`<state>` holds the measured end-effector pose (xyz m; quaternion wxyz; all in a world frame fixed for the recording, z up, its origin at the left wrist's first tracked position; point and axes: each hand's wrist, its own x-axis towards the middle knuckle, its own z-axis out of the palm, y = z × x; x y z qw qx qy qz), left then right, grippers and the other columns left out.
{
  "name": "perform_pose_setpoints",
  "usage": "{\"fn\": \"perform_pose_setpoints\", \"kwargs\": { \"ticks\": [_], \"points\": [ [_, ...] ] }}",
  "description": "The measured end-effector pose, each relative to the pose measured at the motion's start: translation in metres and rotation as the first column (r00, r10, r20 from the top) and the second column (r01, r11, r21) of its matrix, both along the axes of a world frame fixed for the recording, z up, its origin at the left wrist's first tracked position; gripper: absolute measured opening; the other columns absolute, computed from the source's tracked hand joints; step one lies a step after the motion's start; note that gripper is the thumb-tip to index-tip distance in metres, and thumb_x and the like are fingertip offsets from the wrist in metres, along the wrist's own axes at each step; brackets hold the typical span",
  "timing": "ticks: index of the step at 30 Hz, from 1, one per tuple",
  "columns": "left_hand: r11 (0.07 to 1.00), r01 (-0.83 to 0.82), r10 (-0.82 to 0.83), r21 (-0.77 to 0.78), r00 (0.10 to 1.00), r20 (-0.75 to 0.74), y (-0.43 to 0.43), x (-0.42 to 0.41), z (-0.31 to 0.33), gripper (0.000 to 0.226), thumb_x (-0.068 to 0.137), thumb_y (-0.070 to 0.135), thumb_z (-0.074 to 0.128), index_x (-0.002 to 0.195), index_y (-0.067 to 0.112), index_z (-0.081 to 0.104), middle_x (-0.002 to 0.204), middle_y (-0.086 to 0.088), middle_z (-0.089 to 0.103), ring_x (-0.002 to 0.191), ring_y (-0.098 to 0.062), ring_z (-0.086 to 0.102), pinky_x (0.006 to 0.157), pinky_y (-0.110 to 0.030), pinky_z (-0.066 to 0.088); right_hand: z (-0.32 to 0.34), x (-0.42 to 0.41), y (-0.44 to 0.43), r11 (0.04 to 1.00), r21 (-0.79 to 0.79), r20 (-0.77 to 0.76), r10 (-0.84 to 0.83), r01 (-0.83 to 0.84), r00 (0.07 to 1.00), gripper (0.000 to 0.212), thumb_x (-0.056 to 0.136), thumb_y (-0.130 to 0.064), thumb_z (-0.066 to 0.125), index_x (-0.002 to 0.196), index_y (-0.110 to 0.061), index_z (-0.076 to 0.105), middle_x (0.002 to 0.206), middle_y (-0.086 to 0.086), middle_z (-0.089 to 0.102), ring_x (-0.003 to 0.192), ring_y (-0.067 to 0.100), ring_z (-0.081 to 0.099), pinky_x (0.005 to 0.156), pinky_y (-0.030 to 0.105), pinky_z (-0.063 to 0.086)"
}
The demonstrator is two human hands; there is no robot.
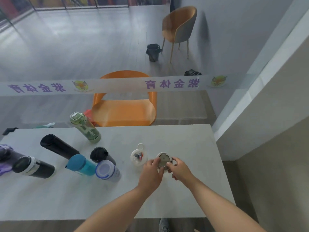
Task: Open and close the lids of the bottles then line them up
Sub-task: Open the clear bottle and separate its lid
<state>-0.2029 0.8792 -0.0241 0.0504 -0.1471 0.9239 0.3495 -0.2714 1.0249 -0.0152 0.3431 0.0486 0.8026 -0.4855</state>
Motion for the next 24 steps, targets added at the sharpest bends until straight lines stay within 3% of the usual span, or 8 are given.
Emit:
{"fn": "perform_pose_setpoints", "kwargs": {
  "ticks": [8,13,15,17,20,24],
  "points": [
    [0.991,0.108,-0.103,-0.081,0.992,0.069,-0.006,0.018,0.006,0.055,0.092,0.03,0.055,0.142,0.032,0.033,0.129,0.001,0.051,0.118,-0.02,0.048,0.088,-0.036,0.051,0.003,0.015,0.008,0.999,0.034,0.02,-0.004,0.003,1.0,0.039,0.097,-0.038,0.058,0.134,-0.027,0.053,0.097,0.009,0.071,0.062,0.016,0.066,0.057,0.029,0.051],
    [0.992,0.102,-0.096,-0.072,0.991,0.09,-0.026,0.041,0.006,0.053,0.095,0.035,0.05,0.144,0.031,0.03,0.138,0.005,0.047,0.123,-0.02,0.047,0.088,-0.033,0.048,0.003,0.041,0.004,0.988,0.153,0.015,0.013,-0.015,1.0,0.042,0.097,-0.035,0.058,0.132,-0.011,0.057,0.107,0.008,0.07,0.078,0.019,0.069,0.069,0.032,0.054],
    [0.988,0.118,-0.108,-0.096,0.989,0.103,-0.041,0.058,0.004,0.047,0.097,0.037,0.047,0.141,0.028,0.037,0.137,0.003,0.049,0.121,-0.021,0.047,0.092,-0.034,0.047,0.002,0.056,-0.004,0.967,0.24,-0.005,0.084,-0.08,0.996,0.041,0.098,-0.034,0.056,0.131,-0.01,0.059,0.115,0.009,0.069,0.099,0.023,0.068,0.087,0.034,0.053],
    [0.988,0.114,-0.103,-0.105,0.99,0.101,-0.06,0.08,0.001,0.044,0.097,0.038,0.045,0.139,0.026,0.041,0.136,0.002,0.051,0.121,-0.021,0.047,0.096,-0.034,0.044,0.004,0.074,-0.019,0.936,0.317,-0.021,0.168,-0.152,0.986,0.041,0.099,-0.033,0.054,0.133,-0.011,0.059,0.124,0.008,0.067,0.115,0.024,0.062,0.095,0.031,0.047],
    [0.988,0.096,-0.084,-0.119,0.991,0.104,-0.099,0.123,-0.002,0.042,0.097,0.038,0.044,0.136,0.024,0.046,0.135,0.002,0.052,0.122,-0.021,0.047,0.1,-0.034,0.042,0.007,0.107,-0.055,0.898,0.371,-0.036,0.267,-0.235,0.963,0.043,0.099,-0.033,0.052,0.137,-0.011,0.058,0.126,0.008,0.066,0.118,0.024,0.06,0.098,0.031,0.047],
    [0.985,0.071,-0.041,-0.159,0.982,0.187,-0.17,0.195,-0.003,0.04,0.096,0.037,0.044,0.134,0.024,0.047,0.137,0.001,0.05,0.123,-0.024,0.045,0.101,-0.036,0.04,0.009,0.161,-0.129,0.803,0.459,-0.078,0.463,-0.381,0.883,0.048,0.1,-0.034,0.053,0.142,-0.012,0.053,0.144,0.007,0.056,0.133,0.023,0.052,0.111,0.033,0.04]
  ]
}}
